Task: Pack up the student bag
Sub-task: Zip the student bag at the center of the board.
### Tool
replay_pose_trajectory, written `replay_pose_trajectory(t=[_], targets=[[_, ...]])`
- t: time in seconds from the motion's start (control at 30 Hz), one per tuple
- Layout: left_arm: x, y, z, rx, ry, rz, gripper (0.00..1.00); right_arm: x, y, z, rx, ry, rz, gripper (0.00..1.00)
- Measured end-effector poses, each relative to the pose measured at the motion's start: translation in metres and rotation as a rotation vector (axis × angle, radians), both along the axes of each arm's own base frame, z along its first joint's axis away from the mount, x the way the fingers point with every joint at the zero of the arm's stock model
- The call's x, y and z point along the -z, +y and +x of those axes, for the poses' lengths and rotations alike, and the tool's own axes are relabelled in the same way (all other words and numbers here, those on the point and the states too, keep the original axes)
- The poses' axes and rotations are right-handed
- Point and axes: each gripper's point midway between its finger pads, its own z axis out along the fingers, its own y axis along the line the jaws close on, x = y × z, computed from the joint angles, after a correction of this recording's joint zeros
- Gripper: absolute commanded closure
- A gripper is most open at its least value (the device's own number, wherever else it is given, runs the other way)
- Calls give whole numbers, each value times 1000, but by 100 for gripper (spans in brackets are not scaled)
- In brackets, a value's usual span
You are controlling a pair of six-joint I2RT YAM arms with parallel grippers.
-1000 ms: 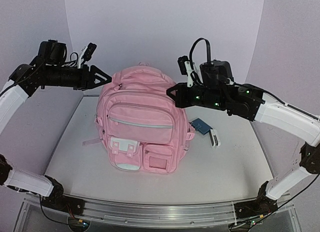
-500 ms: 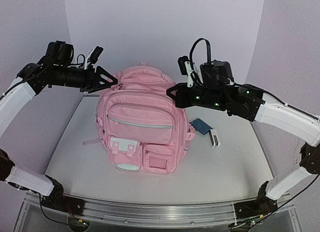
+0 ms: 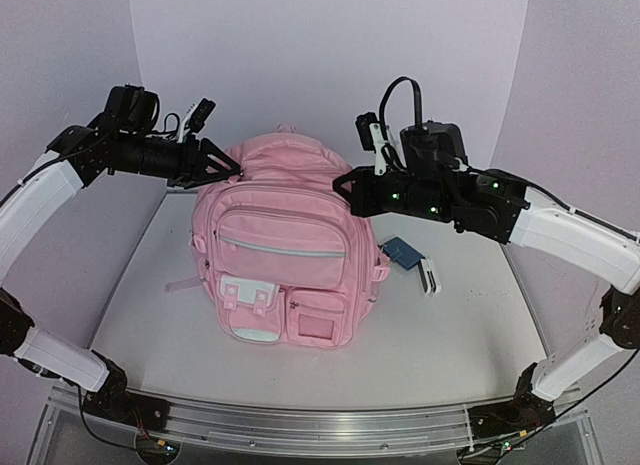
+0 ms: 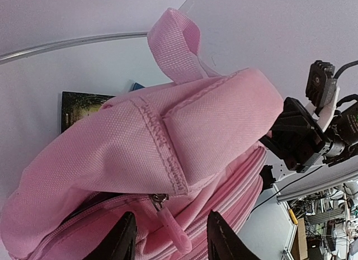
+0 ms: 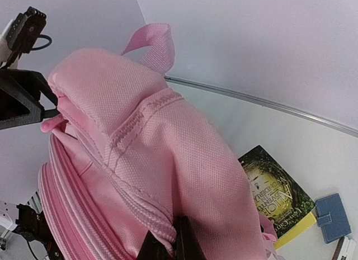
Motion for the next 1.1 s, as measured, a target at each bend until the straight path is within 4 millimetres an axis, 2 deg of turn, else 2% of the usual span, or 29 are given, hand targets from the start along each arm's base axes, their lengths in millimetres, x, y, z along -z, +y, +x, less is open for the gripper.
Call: replay_pose_trajectory(t=[0.23,0.47,0.57,0.7,0.8,1.1], targets=[[6,-1,3,-2,7,17,63,0,0,0,0,0,0,97],[24,-7,1,24,45,66,64,0,0,0,1,0,-1,97],[26,-8,1,29,43,72,72,0,0,0,1,0,-1,97],[27,-7,0,31,46,77,92,0,-1,1,6,-2,-3,98],[28,-8,-1,37,45,78,98,0,-2,2,13,-4,-5,99],[26,-4,-3,-8,23,111,100,0,-5,5,55,-15,-3,100]])
